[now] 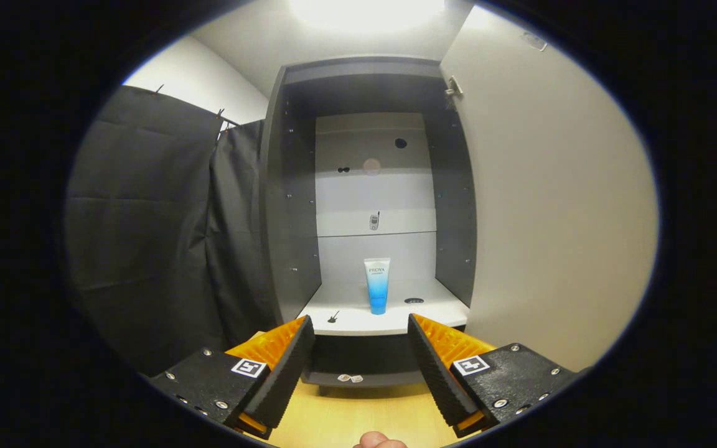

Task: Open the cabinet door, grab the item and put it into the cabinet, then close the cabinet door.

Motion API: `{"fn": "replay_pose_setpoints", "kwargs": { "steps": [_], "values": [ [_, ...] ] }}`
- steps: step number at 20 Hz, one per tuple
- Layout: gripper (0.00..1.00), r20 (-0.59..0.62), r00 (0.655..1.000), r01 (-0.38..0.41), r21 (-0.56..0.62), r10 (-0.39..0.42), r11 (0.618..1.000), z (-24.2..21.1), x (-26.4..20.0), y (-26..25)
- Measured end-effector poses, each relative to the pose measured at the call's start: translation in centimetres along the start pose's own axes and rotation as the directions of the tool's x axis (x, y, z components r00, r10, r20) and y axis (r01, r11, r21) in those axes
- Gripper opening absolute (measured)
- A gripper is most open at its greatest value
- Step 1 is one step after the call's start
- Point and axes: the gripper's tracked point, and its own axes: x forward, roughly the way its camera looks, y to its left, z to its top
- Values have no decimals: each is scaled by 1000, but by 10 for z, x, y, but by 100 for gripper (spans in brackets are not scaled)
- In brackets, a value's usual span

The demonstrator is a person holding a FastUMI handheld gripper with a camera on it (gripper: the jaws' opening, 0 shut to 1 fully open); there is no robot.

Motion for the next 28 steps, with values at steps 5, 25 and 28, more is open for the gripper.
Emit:
{"fn": "replay_pose_setpoints", "kwargs": {
  "steps": [5, 25, 28],
  "values": [
    [93, -41, 999, -6, 5, 6, 1000, -8, -79, 3],
    [93, -81, 980, 184, 5, -183, 983, 30, -224, -258],
    [93, -67, 977, 203, -8, -203, 979, 36, -195, -284]
  ]
}}
